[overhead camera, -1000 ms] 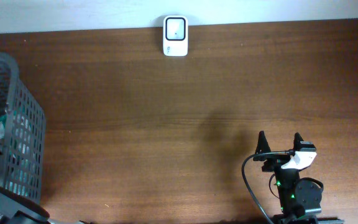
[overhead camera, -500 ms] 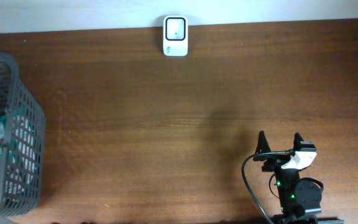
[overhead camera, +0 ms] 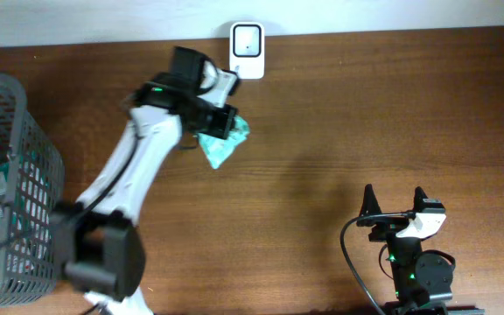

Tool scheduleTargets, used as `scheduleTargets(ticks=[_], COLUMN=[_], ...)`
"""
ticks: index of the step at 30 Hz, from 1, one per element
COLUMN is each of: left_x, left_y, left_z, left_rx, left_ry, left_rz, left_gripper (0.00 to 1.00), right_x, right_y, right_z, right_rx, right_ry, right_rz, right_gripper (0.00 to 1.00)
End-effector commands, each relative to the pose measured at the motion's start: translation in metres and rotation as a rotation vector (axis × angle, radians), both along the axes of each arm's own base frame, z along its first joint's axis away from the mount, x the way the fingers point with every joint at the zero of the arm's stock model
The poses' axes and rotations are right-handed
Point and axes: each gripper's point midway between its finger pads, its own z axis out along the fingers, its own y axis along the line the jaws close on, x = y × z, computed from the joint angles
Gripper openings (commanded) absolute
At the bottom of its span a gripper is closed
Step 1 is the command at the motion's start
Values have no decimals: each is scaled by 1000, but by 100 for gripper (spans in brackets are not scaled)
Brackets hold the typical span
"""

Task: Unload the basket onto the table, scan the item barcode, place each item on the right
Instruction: 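Reach left gripper into basket, lift mint-green pouch, drop it mid-table, then pull green-white wipes pack from basket with left gripper, place left of pouch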

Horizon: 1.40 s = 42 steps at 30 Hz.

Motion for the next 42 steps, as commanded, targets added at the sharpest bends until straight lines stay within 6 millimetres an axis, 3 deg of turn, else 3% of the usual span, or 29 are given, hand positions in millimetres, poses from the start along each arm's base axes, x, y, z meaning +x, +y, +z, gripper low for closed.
scheduleTargets(ticks=[1, 2, 3, 4, 5, 6, 8, 10, 11, 13, 15, 16, 17, 18, 20, 22, 24, 28, 30, 32, 36, 38, 40, 42], left_x=[3, 1, -3, -5, -3, 7, 26, 38, 39, 28, 3, -13, -33, -55, -91, -125, -139, -156, -148, -134, -126, -125, -122, -122], left_y=[-29, -37, -47, -52, -54, -50, -29, 5, 26, 101, 178, 214, 265, 322, 408, 470, 497, 527, 531, 526, 520, 515, 511, 510], left_z=[-52, -67, -79, -82, -77, -57, 9, 90, 121, 206, 257, 270, 278, 274, 245, 204, 159, 46, 3, -40, -94, -111, -119, -123], left_rx=[56, 62, 67, 68, 64, 58, 38, 20, 31, 102, 217, 264, 283, 276, 269, 260, 235, 315, 372, 308, 239, 212, 177, 170], left_ry=[23, 39, 54, 56, 44, 28, -28, -135, -186, -350, -467, -482, -460, -403, -271, -143, -49, 81, 78, 118, 205, 240, 245, 252], left_rz=[-104, -122, -144, -154, -157, -140, -85, -4, 42, 222, 429, 536, 747, 968, 1292, 1491, 1551, 1466, 1291, 1182, 1111, 1098, 1088, 1086], left_gripper=[4, 4, 18, 37, 75, 98, 99, 99, 99, 99, 99, 96, 93, 89, 84, 86, 88, 92, 97, 95, 86, 79, 66, 65], right_x=[0, 0, 0, 0, 0, 0, 0, 0, 0, 0, 0, 0, 0, 0, 0, 0, 0, 0, 0, 0, 0, 0, 0, 0], right_y=[0, 0, 0, 0, 0, 0, 0, 0, 0, 0, 0, 0, 0, 0, 0, 0, 0, 0, 0, 0, 0, 0, 0, 0], right_z=[-3, -3, -3, -3, -3, -3, -3, -3, -3, -3, -3, -3, -3, -3, -3, -3, -3, -3, -3, -3, -3, -3, -3, -3], right_rx=[0, 0, 0, 0, 0, 0, 0, 0, 0, 0, 0, 0, 0, 0, 0, 0, 0, 0, 0, 0, 0, 0, 0, 0], right_ry=[5, 5, 5, 5, 5, 5, 5, 5, 5, 5, 5, 5, 5, 5, 5, 5, 5, 5, 5, 5, 5, 5, 5, 5], right_rz=[0, 0, 0, 0, 0, 0, 0, 0, 0, 0, 0, 0, 0, 0, 0, 0, 0, 0, 0, 0, 0, 0, 0, 0], right_gripper=[98, 98, 98, 98, 98, 98, 98, 98, 98, 98, 98, 98, 98, 98, 98, 98, 98, 98, 98, 98, 98, 98, 98, 98])
